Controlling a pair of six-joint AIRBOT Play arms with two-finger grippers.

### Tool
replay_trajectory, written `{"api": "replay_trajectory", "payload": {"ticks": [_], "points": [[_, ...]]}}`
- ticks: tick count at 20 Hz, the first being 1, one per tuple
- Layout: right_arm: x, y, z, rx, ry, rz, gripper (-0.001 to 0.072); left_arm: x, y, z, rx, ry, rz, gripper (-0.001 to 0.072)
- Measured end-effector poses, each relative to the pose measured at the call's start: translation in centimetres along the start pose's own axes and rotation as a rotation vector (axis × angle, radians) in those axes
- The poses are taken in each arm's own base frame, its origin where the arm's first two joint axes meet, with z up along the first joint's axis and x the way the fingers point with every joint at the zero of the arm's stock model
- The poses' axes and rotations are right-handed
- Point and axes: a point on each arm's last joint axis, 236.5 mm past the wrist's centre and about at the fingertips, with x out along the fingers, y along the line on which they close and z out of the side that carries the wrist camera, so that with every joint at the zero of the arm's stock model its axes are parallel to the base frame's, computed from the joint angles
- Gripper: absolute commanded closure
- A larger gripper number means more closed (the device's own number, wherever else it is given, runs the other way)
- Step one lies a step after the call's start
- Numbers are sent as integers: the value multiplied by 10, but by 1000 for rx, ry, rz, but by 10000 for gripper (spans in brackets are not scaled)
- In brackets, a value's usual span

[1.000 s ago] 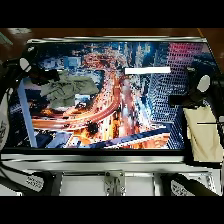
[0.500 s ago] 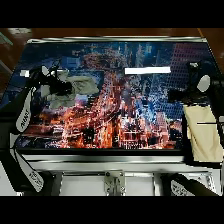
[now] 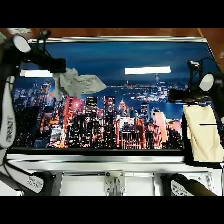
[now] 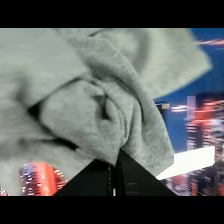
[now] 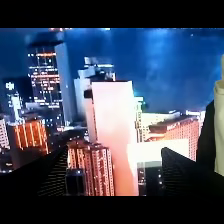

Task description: Fold the shirts.

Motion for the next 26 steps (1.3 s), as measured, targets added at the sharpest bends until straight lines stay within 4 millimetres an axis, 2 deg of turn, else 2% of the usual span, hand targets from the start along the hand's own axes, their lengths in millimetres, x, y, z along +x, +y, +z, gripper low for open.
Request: {"api": "replay_trajectory", "payload": {"ticks": [2,3,5,7,9,11,13,15,17,18,20,22,23,26], "points": [[-25,0,4,-21,-39,-1,12,-70,-62,12,118,-116,-49,677],[-42,-1,9,-29,-77,-2,12,-104,-95,11,179,-173,-79,677],[-80,-1,14,-37,-167,-4,12,-159,-153,-2,273,-249,-147,677],[-118,-1,14,-42,-257,-4,12,-193,-201,-23,331,-283,-222,677],[-150,-1,6,-42,-317,-5,12,-200,-242,-51,380,-255,-297,677],[-167,-1,-8,-41,-322,-2,12,-187,-275,-80,417,-193,-355,677],[-170,1,-26,-41,-279,7,12,-153,-300,-111,440,-108,-385,676],[-159,8,-44,-43,-218,36,12,-107,-316,-147,459,-8,-395,676],[-137,17,-60,-40,-153,78,14,-56,-318,-191,460,126,-373,674],[-123,22,-68,-36,-120,99,14,-35,-314,-208,448,180,-354,575],[-85,29,-85,-13,-51,131,13,-1,-304,-232,393,261,-315,-13],[-50,37,-102,15,23,163,12,17,-293,-234,311,287,-286,-12],[-38,42,-107,20,52,184,11,21,-285,-229,272,286,-271,-12],[-13,45,-117,6,122,213,12,12,-242,-206,180,301,-209,-11]]}}
